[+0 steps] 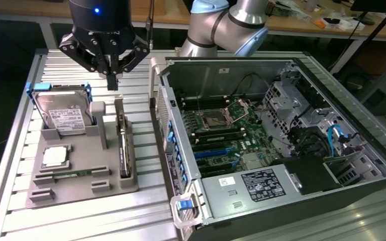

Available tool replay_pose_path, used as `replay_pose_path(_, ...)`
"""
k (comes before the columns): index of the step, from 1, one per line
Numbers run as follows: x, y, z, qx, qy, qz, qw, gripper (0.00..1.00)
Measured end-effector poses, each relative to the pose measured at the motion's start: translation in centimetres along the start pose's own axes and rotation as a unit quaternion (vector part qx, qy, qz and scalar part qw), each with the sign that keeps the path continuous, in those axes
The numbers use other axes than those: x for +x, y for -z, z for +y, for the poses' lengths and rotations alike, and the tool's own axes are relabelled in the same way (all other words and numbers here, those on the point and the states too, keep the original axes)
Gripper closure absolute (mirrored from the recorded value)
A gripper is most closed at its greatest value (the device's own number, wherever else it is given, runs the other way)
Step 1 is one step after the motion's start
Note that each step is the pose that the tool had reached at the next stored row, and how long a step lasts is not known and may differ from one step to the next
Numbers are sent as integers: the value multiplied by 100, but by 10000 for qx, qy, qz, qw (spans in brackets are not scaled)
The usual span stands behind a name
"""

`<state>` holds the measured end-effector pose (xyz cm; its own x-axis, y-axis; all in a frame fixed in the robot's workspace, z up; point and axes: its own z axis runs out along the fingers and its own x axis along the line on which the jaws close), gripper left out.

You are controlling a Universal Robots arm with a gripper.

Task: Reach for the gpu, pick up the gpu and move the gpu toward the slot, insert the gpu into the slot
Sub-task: 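Reach for the gpu, then pick up the gpu and move the gpu toward the slot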

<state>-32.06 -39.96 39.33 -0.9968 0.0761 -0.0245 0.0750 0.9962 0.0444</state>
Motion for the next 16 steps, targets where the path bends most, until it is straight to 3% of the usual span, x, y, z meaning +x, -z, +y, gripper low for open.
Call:
replay_pose_path(13,1,0,0,0,0,0,10000,89)
replay_pose_path(14,1,0,0,0,0,0,10000,83)
replay_pose_path(16,1,0,0,0,0,0,10000,83)
